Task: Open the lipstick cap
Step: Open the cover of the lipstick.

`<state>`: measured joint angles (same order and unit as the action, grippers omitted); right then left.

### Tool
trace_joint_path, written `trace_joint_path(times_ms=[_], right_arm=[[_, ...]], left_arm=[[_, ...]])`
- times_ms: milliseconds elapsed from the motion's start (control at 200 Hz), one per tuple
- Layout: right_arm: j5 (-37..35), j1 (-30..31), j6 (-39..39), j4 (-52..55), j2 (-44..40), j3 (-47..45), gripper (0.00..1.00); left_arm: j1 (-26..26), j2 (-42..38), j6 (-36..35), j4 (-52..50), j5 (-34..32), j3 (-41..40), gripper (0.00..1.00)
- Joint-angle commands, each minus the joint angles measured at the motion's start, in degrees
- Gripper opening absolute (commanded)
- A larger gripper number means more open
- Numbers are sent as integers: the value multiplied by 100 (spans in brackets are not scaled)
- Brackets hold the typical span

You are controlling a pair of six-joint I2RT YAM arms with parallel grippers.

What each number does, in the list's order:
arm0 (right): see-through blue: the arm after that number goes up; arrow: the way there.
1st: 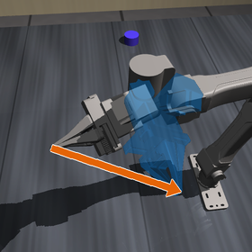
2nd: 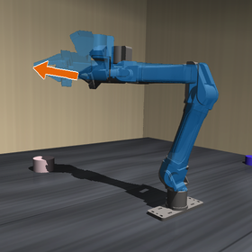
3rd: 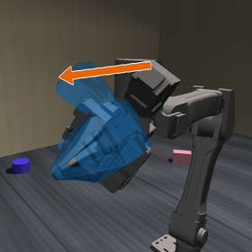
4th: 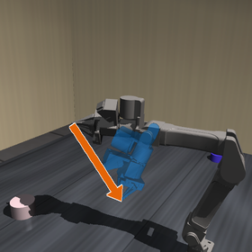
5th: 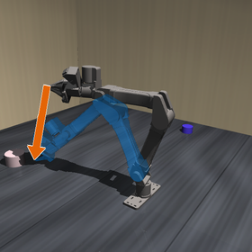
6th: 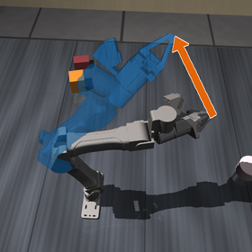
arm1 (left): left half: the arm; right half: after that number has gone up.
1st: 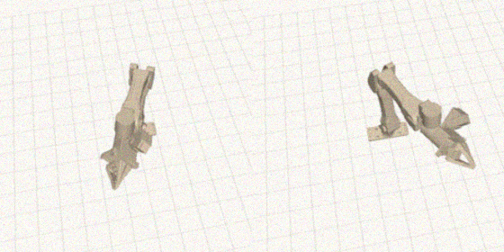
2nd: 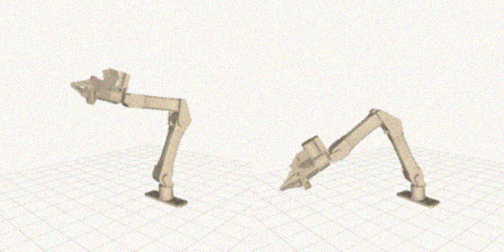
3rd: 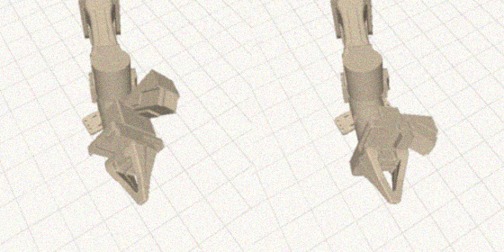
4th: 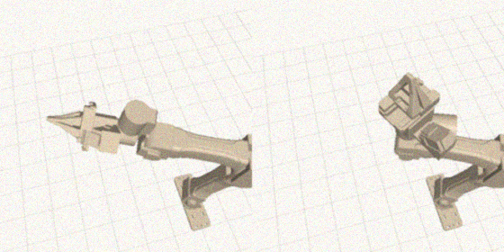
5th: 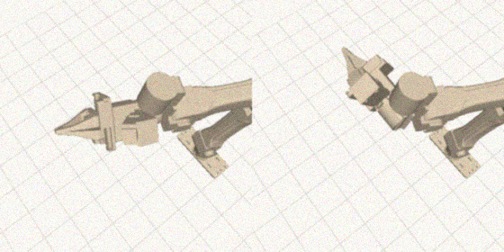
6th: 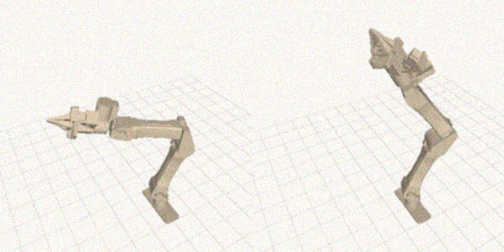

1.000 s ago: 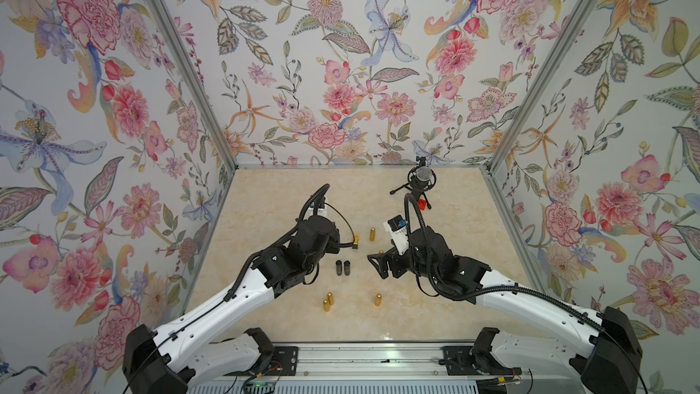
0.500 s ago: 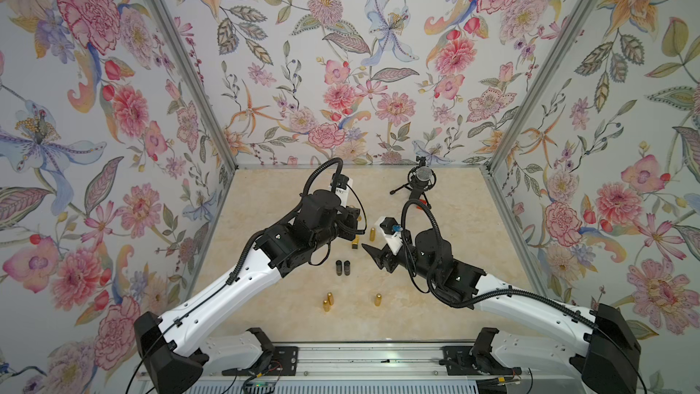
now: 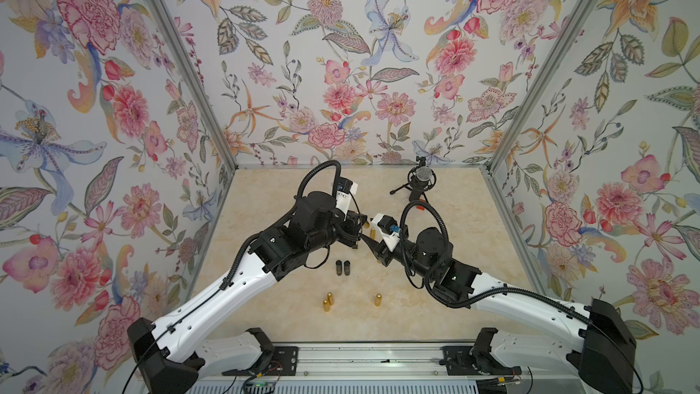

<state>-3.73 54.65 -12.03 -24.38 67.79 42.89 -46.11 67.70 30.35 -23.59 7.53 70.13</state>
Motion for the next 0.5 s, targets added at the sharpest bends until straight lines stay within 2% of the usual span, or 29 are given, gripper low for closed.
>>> trace_joint_path(times_ms=[0,490], right_arm=[[0,19,-255,-207,93,249,50],[63,-55,-116,-358,227,279,20]], left_arm=[[-30,-103,-122,154,160,-100,18],[-32,-117,-141,158,279,-167,19]])
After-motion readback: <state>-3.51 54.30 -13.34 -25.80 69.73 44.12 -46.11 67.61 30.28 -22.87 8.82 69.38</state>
